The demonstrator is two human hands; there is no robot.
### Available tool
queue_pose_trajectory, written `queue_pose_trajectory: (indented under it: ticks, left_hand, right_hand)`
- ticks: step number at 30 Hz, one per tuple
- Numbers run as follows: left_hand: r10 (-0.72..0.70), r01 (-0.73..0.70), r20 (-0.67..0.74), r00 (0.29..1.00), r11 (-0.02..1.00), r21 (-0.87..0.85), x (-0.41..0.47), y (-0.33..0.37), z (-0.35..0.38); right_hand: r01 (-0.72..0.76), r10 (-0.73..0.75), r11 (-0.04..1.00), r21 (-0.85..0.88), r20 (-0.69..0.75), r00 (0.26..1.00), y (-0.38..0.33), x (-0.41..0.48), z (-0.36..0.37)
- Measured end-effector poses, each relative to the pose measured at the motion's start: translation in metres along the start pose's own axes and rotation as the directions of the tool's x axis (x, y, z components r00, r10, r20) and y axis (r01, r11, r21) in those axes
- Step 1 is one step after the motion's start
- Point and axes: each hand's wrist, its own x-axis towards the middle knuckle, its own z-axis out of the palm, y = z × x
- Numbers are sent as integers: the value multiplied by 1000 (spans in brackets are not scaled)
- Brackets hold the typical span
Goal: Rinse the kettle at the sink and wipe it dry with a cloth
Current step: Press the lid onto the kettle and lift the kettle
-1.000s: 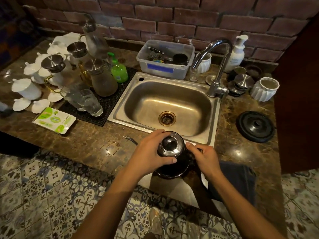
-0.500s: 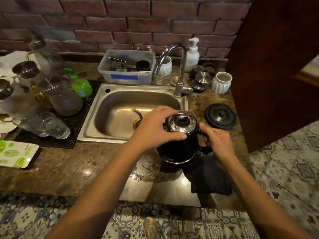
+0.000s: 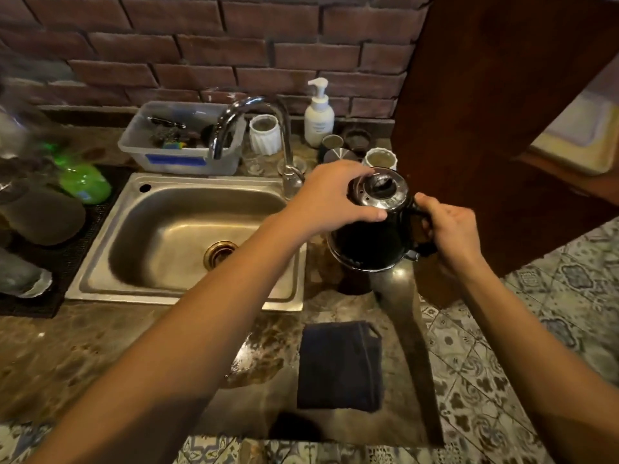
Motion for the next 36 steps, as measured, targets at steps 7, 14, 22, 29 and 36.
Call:
queue_pose_trajectory:
  ticks: [7, 14, 22, 29, 36]
  left_hand:
    - [-65, 64, 48, 997, 998, 12, 56, -8, 47]
    - [-116, 112, 87, 989, 992, 51, 79, -24, 68]
    - [-127, 119, 92, 988, 990, 79, 85, -27, 65]
    - [-114, 107, 93, 989, 992, 74, 78, -29, 69]
    - [-146, 133, 120, 982, 985, 107, 82, -32, 78]
  right_hand:
    - [-53, 48, 997, -63, -76, 996, 39, 57, -24]
    - [-105, 101, 993, -56, -72, 992, 64, 82, -25]
    - [-109, 108, 993, -53, -27, 994, 69, 89, -24]
    - [-69, 67, 991, -113, -25, 997, 73, 81, -27]
    - [-59, 56, 990, -130, -32, 998, 81, 80, -29]
